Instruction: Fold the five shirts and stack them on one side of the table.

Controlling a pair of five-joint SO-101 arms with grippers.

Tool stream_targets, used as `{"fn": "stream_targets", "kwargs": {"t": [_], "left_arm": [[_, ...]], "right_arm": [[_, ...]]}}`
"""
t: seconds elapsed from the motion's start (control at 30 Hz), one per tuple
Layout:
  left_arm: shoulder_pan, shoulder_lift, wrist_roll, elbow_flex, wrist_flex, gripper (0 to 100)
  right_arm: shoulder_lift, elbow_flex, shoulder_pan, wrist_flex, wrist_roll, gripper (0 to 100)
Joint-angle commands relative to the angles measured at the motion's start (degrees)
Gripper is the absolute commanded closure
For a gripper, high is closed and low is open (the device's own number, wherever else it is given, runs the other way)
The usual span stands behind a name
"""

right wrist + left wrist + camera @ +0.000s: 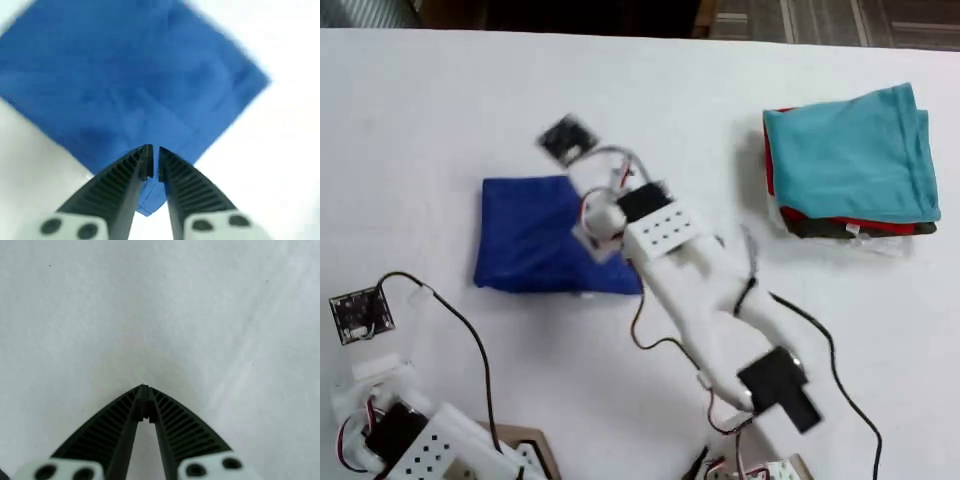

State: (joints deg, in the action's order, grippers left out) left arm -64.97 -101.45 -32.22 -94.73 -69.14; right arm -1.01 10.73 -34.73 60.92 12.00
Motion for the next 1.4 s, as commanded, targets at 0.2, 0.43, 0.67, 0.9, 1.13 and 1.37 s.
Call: {"fn": "stream_targets", "kwargs": {"t": [0.2,0.43,0.67,0.9,1.13,1.37], "left_arm": [[0.62,-0.35,0.26,0.40,-0.26,97],[0.62,-0.35,0.26,0.40,-0.26,97],[0.62,-0.35,0.26,0.31,-0.26,97],[0.62,-0.35,0.26,0.31,-0.26,97],[0.62,-0.35,0.26,0.31,-0.26,97],[0.62,-0.35,0.26,0.31,-0.26,97]], "right_arm": [[-4.62,-9.05,2.15,1.27,-26.20,77.3],[-20.18,-24.53,1.54,7.43,-33.23,77.2],[-38.37,-43.43,1.63,17.27,-33.76,74.2],[-54.81,-58.64,1.54,25.98,-33.85,74.2],[-65.10,-74.90,1.45,35.91,-32.79,74.3],[-69.05,-80.26,-0.48,39.87,-20.13,97.8]]}}
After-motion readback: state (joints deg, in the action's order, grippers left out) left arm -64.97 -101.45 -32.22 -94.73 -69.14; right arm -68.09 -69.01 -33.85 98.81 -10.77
